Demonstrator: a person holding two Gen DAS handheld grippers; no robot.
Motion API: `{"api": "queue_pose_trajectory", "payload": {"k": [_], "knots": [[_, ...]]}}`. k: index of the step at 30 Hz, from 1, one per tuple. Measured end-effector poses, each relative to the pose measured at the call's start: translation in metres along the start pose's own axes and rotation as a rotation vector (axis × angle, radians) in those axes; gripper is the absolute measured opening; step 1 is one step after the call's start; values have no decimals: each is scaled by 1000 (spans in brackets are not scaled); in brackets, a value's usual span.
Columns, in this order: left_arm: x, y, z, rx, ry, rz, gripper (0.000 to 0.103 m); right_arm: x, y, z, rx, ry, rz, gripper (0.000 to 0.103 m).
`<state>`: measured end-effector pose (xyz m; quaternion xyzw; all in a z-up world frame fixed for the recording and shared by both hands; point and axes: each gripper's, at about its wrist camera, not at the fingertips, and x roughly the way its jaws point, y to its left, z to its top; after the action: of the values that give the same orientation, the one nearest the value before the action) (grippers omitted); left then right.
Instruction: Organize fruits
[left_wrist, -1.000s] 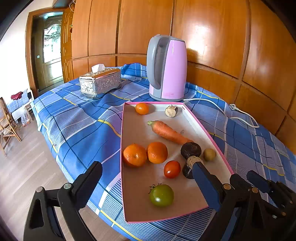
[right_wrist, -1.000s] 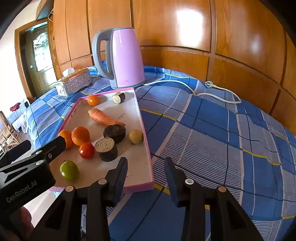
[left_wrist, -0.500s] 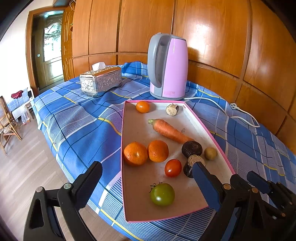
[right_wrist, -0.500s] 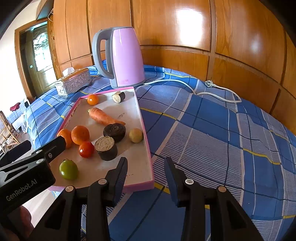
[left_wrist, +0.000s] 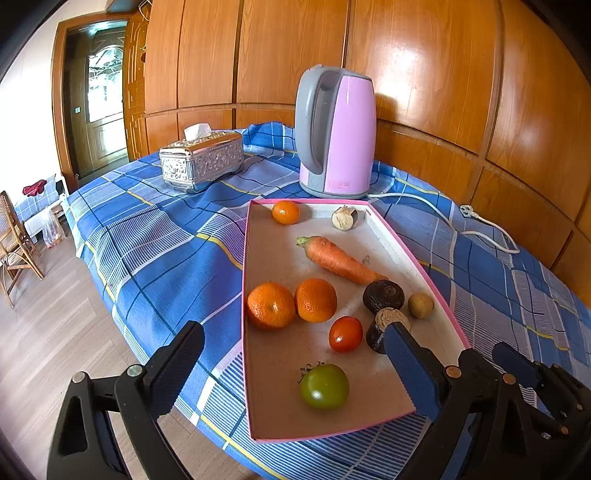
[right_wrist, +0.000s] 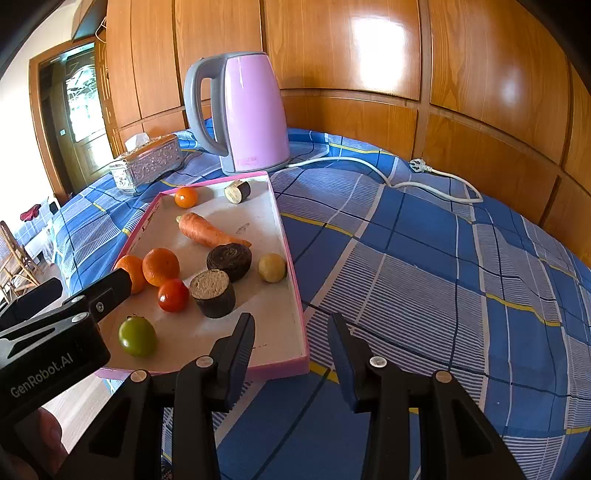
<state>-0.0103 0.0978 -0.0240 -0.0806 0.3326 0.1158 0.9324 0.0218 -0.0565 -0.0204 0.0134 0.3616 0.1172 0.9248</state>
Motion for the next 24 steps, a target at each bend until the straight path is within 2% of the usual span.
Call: {"api": "queue_pose_trajectory", "payload": {"k": [18, 24], "knots": [[-1, -2, -1, -2, 2, -1, 98, 1, 0, -2, -1, 3, 3, 42], [-7, -3, 1, 6, -34, -17, 98, 1, 0, -1, -1, 4, 2, 42]]}}
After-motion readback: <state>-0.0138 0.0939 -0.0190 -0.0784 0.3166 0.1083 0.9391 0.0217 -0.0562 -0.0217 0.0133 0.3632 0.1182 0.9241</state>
